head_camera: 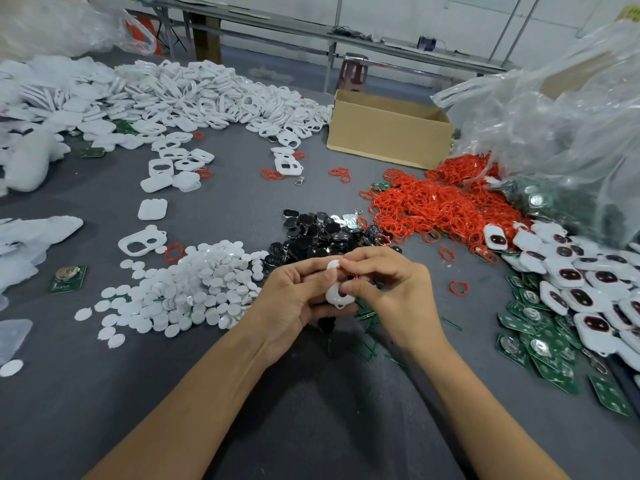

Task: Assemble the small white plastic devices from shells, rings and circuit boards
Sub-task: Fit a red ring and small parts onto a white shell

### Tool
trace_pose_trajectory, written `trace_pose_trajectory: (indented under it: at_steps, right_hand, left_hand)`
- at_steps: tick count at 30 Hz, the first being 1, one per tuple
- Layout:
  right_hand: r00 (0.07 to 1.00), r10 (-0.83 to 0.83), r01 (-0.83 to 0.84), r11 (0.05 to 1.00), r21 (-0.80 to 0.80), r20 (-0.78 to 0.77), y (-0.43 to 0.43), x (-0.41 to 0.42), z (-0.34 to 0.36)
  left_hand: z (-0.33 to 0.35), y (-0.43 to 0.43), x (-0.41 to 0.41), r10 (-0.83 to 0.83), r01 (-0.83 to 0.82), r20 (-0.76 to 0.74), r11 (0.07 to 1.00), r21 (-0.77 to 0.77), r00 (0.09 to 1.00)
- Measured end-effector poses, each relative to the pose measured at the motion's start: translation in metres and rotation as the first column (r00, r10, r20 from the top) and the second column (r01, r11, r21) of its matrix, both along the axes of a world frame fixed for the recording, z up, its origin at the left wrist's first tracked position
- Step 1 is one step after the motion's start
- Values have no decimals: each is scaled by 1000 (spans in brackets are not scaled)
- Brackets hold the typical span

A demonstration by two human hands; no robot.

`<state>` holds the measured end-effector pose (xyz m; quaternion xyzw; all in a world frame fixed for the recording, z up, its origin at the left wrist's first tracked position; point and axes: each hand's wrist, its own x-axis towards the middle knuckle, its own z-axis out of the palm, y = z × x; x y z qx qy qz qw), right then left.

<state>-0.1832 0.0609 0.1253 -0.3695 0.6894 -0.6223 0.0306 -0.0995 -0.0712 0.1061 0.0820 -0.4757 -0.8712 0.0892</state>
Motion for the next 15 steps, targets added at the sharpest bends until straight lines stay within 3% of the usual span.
trace_pose_trajectory:
  at_steps: [15]
  right_hand:
    - [1000,-18,19,998,65,-16,-2,0,-6]
  left_hand:
    - [-1,5,0,139,-134,34,985,-112,990]
